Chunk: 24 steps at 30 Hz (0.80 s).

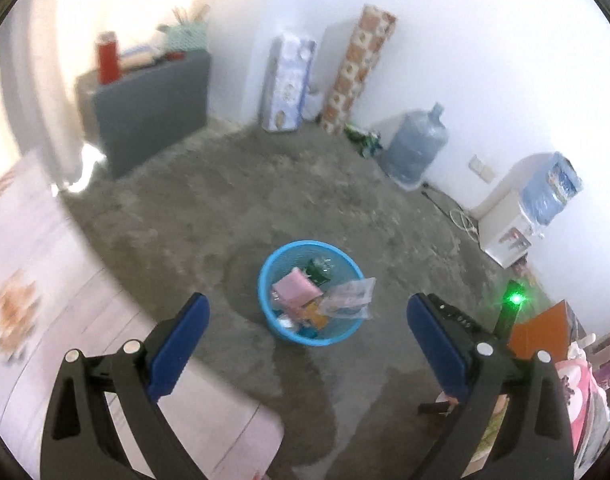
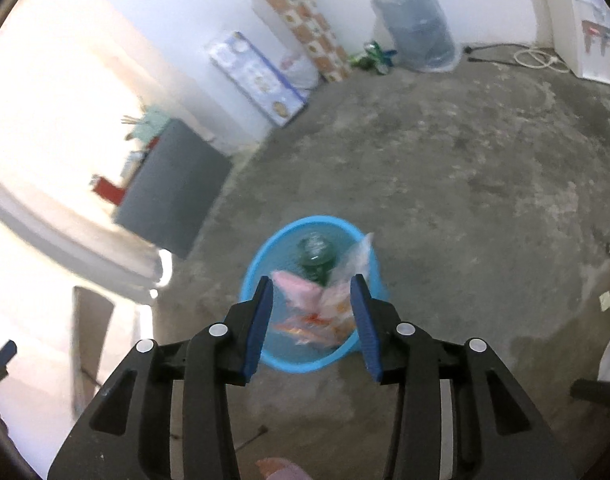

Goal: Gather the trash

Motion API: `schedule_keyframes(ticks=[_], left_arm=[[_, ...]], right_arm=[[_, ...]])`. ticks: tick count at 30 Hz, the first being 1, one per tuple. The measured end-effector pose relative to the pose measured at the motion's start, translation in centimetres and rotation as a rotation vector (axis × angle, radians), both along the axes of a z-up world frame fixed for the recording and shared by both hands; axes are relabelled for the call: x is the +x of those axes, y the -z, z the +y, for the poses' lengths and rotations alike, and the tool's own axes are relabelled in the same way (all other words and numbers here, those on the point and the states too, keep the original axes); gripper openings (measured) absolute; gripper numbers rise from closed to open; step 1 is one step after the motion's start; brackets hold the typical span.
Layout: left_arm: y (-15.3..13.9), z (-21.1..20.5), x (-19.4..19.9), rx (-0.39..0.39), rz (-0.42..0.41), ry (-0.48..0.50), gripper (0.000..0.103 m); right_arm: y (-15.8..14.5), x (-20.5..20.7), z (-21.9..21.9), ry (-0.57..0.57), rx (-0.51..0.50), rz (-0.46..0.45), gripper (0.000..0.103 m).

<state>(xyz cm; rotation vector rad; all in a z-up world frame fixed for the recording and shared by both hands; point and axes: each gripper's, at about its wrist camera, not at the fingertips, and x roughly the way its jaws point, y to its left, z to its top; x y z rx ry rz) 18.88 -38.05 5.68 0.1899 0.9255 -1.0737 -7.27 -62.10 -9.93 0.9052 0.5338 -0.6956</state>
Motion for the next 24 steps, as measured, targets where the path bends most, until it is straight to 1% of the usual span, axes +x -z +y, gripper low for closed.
schedule_keyframes(ticks=[1,2,3,6,8,10,11,12,14,16,17,18,19,21,23,24], left_arm=[[-0.4,2.2,-0.4,-0.007,-0.008,-0.022,0.097],[-0.5,3.8,-0.8,-0.01,-0.012,-0.038,0.097],[-0.7,6.2,-1.4,-0.016,-0.016,-0.062,0.097],[-0.7,12.6,-2.8,-0.035,-0.034,-0.153,0.097],[-0.4,16.4,-3.9,-0.047,-0.05,-0.213,0.097],[0.0,20.4,-5.5,-0.035,-0.095,-0.278,0.097],[0.2,21.5,-6.1,-0.03,-0.112,-0.292,0.097],[0.4,23.5,-7.1,-0.025,-0.139,-0.317,0.097],[0.6,26.1,-8.5,-0.017,-0.176,-0.372,0.097],[0.9,27.9,-9.5,-0.011,-0.196,-0.41,0.097],[1.1,28.9,-9.9,-0.004,-0.205,-0.425,0.097],[1.3,29.8,-10.7,0.002,-0.218,-0.456,0.097],[1.5,30.1,-10.9,0.006,-0.225,-0.468,0.097],[1.7,30.8,-11.7,0.005,-0.245,-0.495,0.097],[1.6,31.2,-12.5,0.006,-0.264,-0.526,0.097],[1.7,31.3,-12.6,0.004,-0.271,-0.532,0.097]], right_arm=[[-0.5,0.0,0.8,-0.015,-0.006,-0.001,0.043],[-1.0,-0.2,2.0,-0.033,-0.014,-0.003,0.045],[-1.5,-0.3,2.9,-0.046,-0.02,-0.006,0.049],[-3.2,-0.5,7.0,-0.111,-0.058,-0.002,0.054],[-4.3,-0.1,10.1,-0.16,-0.091,0.022,0.056],[-5.4,0.6,13.0,-0.22,-0.131,0.05,0.061],[-6.0,1.1,14.4,-0.251,-0.162,0.07,0.063],[-6.6,1.7,16.0,-0.288,-0.198,0.089,0.065],[-7.6,2.7,18.6,-0.353,-0.249,0.106,0.07],[-8.9,3.9,21.7,-0.433,-0.32,0.112,0.078],[-9.4,4.3,23.2,-0.459,-0.347,0.109,0.083],[-10.0,4.7,24.6,-0.484,-0.374,0.102,0.085],[-10.4,4.9,25.6,-0.5,-0.389,0.096,0.087],[-11.1,5.2,27.8,-0.53,-0.431,0.091,0.094],[-11.6,5.4,30.0,-0.561,-0.481,0.101,0.095],[-11.9,5.5,31.3,-0.571,-0.523,0.116,0.095]])
